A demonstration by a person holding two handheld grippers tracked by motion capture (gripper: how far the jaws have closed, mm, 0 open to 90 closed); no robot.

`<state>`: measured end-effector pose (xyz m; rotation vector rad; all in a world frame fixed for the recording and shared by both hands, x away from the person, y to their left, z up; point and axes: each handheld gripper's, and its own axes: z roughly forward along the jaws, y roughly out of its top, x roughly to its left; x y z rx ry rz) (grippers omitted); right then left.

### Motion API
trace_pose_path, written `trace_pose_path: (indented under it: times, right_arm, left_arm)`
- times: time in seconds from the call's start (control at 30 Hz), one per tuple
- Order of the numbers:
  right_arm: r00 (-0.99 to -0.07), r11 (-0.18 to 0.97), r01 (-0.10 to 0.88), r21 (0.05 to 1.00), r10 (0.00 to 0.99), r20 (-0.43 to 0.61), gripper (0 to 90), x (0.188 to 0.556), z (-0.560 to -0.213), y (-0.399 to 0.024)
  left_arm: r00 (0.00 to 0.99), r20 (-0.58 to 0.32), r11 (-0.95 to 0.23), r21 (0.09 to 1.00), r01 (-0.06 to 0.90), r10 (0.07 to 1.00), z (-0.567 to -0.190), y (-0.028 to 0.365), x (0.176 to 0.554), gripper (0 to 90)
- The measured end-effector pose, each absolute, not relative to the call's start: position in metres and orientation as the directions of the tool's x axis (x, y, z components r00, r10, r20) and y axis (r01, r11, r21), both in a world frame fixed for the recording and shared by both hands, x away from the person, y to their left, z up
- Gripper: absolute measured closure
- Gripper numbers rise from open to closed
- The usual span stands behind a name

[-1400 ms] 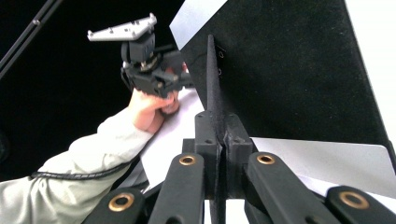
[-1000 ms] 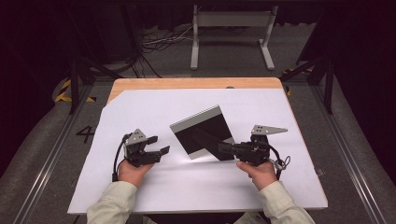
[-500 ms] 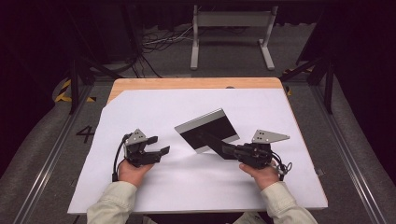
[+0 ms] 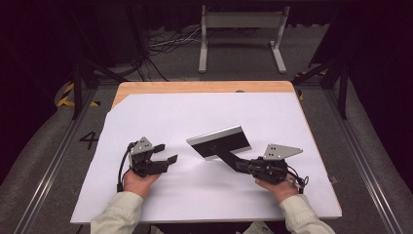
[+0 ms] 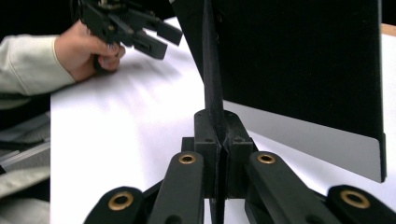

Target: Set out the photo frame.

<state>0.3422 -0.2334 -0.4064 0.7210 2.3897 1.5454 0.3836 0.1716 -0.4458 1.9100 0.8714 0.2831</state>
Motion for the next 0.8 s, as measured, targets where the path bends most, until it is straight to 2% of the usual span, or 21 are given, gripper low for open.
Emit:
trace_pose_path:
  times: [0.17,0.37,0.8]
  right_arm:
    - [-0.866,0.360,0.280,0.890,0.496,0.072,85.1,0.345,-0.410,-0.239]
    - [-0.851,0.378,0.318,0.869,0.518,0.086,81.8,0.352,-0.419,-0.249]
    - [-0.864,0.506,0.286,0.814,0.503,-0.008,79.9,0.351,-0.429,-0.252]
  left_arm:
    - [0.717,-0.186,-0.258,0.848,0.462,0.672,-0.447,0.172,0.386,29.5]
    - [0.719,-0.183,-0.259,0.851,0.457,0.671,-0.447,0.170,0.388,29.5]
    - [0.725,-0.169,-0.273,0.851,0.449,0.667,-0.446,0.167,0.389,29.4]
